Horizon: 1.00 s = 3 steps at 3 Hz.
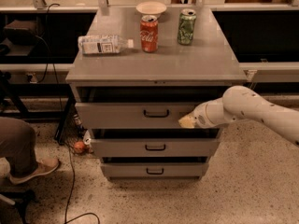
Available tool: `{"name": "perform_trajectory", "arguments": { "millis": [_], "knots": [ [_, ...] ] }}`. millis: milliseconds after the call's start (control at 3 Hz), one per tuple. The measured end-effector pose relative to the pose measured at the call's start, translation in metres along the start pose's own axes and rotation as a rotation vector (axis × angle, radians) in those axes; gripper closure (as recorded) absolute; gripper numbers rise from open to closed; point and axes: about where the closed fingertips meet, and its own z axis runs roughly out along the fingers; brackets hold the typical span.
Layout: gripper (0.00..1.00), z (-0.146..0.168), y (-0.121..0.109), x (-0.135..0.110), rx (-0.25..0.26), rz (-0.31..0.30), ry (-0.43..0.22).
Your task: Close top drawer
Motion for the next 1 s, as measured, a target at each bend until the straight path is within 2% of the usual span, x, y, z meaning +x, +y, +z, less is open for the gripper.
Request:
{"name": "perform_trajectory", "arguments": {
  "millis": [333, 667, 1000],
  "knots": [
    [1.0, -0.011, -0.006, 0.013, 0.025, 0.01, 0.036],
    [1.0, -0.048, -0.014, 0.059, 0.082, 0.083, 0.122],
    [1.0, -0.07, -0.015, 0.085, 0.107, 0.132, 0.168]
  ]
}}
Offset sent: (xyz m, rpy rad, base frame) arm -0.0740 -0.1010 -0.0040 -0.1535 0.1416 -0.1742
